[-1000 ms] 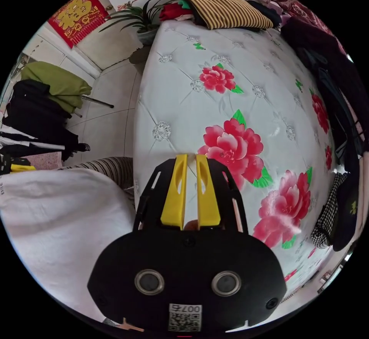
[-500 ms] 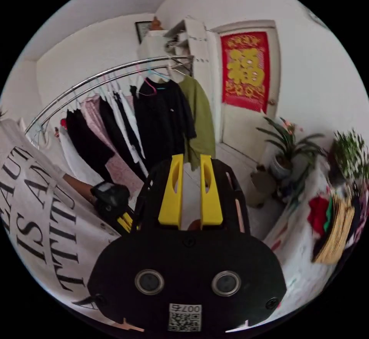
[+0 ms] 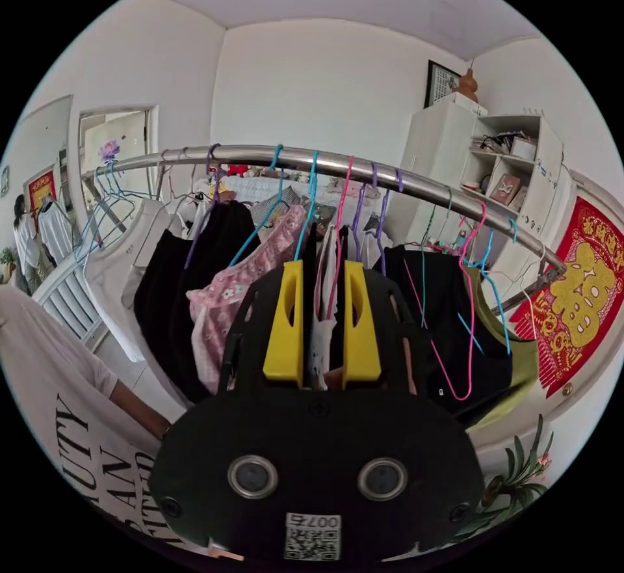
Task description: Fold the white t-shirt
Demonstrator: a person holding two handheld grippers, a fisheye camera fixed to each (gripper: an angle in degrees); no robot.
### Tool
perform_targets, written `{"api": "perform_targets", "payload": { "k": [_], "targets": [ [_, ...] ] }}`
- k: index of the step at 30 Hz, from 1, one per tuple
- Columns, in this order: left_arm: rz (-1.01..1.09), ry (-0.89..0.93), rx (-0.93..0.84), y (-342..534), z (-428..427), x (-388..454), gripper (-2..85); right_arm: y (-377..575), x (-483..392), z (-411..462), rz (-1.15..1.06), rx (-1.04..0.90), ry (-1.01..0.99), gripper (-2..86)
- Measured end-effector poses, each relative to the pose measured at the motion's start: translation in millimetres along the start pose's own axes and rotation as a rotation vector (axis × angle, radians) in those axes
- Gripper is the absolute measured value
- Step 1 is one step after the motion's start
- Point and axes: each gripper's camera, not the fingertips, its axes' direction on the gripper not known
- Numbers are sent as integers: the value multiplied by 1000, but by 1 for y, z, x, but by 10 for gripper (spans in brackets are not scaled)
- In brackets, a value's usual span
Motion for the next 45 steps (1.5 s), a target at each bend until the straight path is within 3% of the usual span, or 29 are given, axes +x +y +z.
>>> {"api": "perform_targets", "payload": {
  "k": [7,11,17,19,21,28,32,37,45],
  "targets": [
    [-116,-31,-9,49,-6,-23,-10,1,-3,70,30,-182,94,8],
    [-117,-60,2,61,-8,-21,-10,7,2,60,26,-149,48,0],
    [-138,-89,59,65,-19,-24,-10,-10,-4,-2,-30,50,208,-3],
    [-139,-104,77,65,-23,-24,-10,-12,2,-11,-58,1,213,-4],
    [-117,-128,98,61,-28,-22,-10,14,10,-25,-47,26,302,-4],
    [-13,-109,112,39,-24,-11,-10,174,34,-90,218,137,285,-4],
    [125,-46,91,7,-10,5,-9,255,6,-153,341,130,418,-4],
    [346,43,59,-40,10,51,-5,300,-59,-223,470,18,747,-4],
    [670,138,101,-100,33,187,78,344,-195,-280,729,-250,1263,-4]
  ]
}}
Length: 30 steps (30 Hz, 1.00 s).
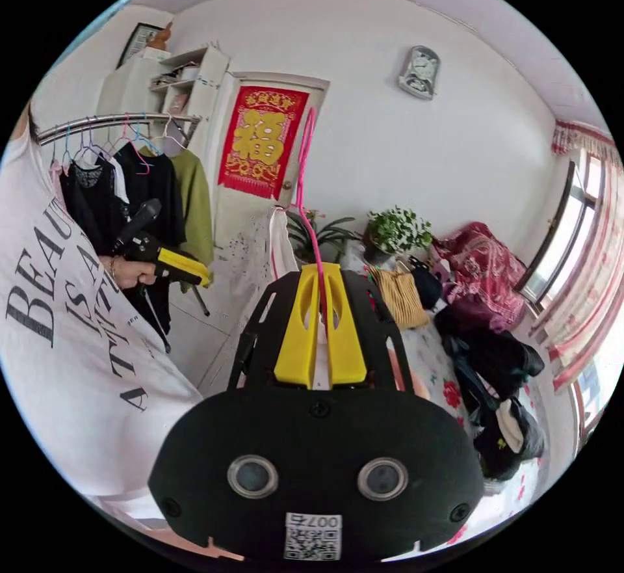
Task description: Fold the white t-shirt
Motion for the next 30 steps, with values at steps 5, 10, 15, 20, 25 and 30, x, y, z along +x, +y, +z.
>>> {"api": "perform_targets", "payload": {
  "k": [5,10,15,20,25,30],
  "targets": [
    [190,53,64,-94,20,68,112,49,26,-51,101,-65,156,-4],
    [348,126,159,-184,35,151,122,83,57,-107,160,-96,227,-4],
    [565,266,83,-258,84,263,81,120,94,-144,208,-174,252,-3],
    [640,413,15,-269,130,335,-3,166,126,-158,293,-241,240,-3],
    [605,504,-120,-280,167,365,-9,224,159,-154,488,-277,124,-2],
    [625,453,-219,-296,202,380,-9,272,179,-90,684,-306,5,1]
  ]
}}
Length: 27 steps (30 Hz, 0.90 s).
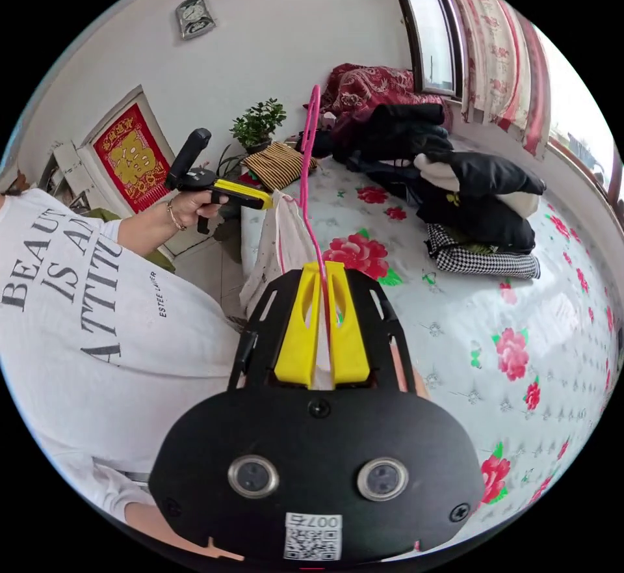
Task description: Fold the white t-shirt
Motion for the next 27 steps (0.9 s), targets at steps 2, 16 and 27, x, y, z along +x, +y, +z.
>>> {"api": "perform_targets", "payload": {
  "k": [2,16,27],
  "targets": [
    [-5,10,-34,-6,9,-7,-9,-2,-4,37,-5,-43,-20,2],
    [-163,20,-164,-46,45,-106,-10,32,20,80,124,75,-271,-4],
    [-274,85,-221,-62,63,-163,-9,42,29,99,237,92,-436,-4]
  ]
}}
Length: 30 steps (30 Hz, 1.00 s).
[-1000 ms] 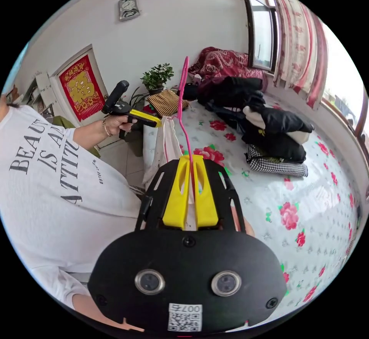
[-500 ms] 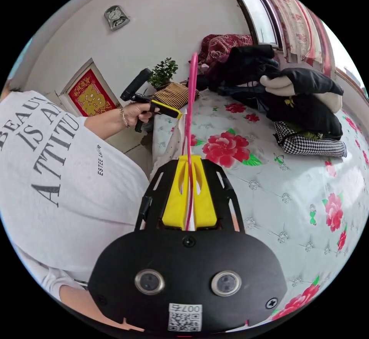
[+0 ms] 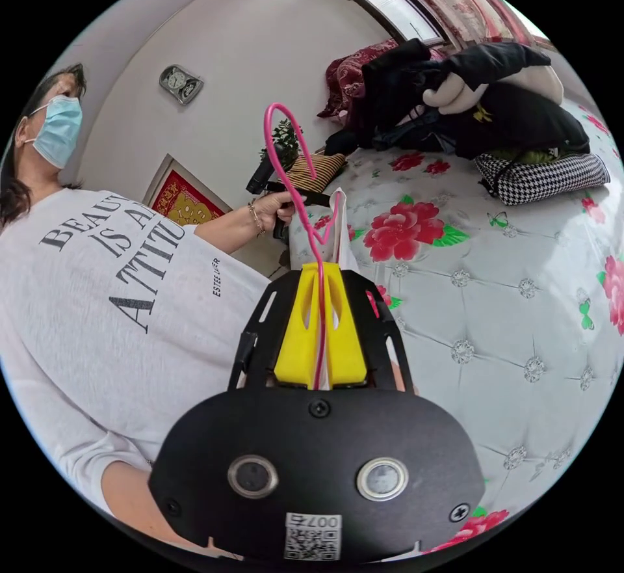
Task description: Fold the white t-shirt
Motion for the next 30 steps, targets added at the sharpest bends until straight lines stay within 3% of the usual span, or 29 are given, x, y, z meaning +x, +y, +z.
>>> {"api": "perform_targets", "payload": {
  "k": [11,16,18,19,22,25,27,30],
  "targets": [
    [-82,81,-31,-4,0,-41,-10,2,14,4,77,4,-71,-3],
    [-221,181,-54,2,5,-74,-10,0,16,3,96,54,-101,-1],
    [-275,0,-102,12,9,-88,-10,12,25,-23,150,282,-141,5],
    [-292,2,-103,17,8,-94,-10,17,29,-31,185,337,-122,7],
    [-384,255,14,38,-2,-119,-10,41,45,-54,320,395,-6,18],
    [-288,132,0,39,-11,-106,-10,83,59,-98,519,654,142,27],
    [-234,95,-6,41,-13,-98,-10,130,72,-137,768,894,267,48],
    [-251,121,7,46,-15,-99,-10,178,75,-164,1036,933,487,71]
  ]
}}
